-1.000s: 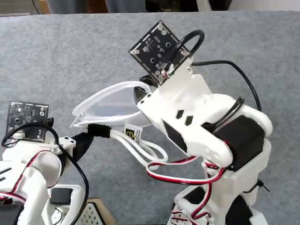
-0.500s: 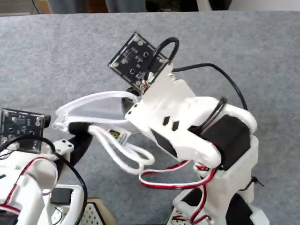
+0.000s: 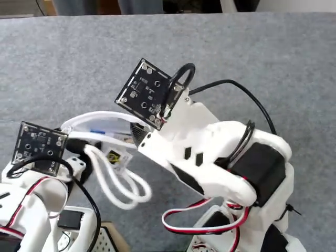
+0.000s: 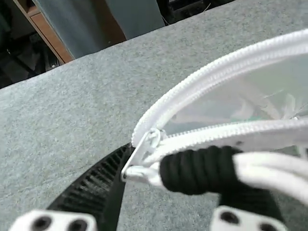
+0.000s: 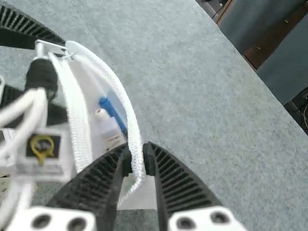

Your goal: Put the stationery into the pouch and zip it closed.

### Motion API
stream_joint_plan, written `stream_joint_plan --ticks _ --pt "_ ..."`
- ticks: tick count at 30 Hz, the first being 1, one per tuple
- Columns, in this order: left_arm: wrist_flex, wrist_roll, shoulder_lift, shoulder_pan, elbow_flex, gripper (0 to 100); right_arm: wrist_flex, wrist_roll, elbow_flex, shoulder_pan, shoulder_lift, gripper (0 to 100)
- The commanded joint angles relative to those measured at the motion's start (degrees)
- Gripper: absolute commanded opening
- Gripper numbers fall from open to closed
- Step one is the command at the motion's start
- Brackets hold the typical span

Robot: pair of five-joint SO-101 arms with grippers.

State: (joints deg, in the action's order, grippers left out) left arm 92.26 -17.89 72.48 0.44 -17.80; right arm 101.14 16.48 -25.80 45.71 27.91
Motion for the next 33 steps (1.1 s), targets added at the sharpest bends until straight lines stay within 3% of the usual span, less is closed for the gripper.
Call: stream_joint_plan --ticks 1,10,17,22,33 --pt "-3.43 -0.62 -0.26 1.01 0.31 4 0.09 0.44 0.04 2.37 1.45 1.2" --pt "-2.99 -0.62 -0.26 0.92 0.57 3 -0.26 0.44 0.04 1.58 0.92 1.2" --pt "0.97 -0.62 -1.14 1.1 3.03 3 -3.16 0.09 0.4 -10.81 -3.3 1.2" --pt "8.09 -0.35 -6.51 1.19 9.01 3 -2.73 0.0 1.1 -12.66 -8.4 1.2" --pt "8.44 3.08 -15.65 1.1 5.41 3 -5.36 0.09 25.1 -12.48 -12.09 1.5"
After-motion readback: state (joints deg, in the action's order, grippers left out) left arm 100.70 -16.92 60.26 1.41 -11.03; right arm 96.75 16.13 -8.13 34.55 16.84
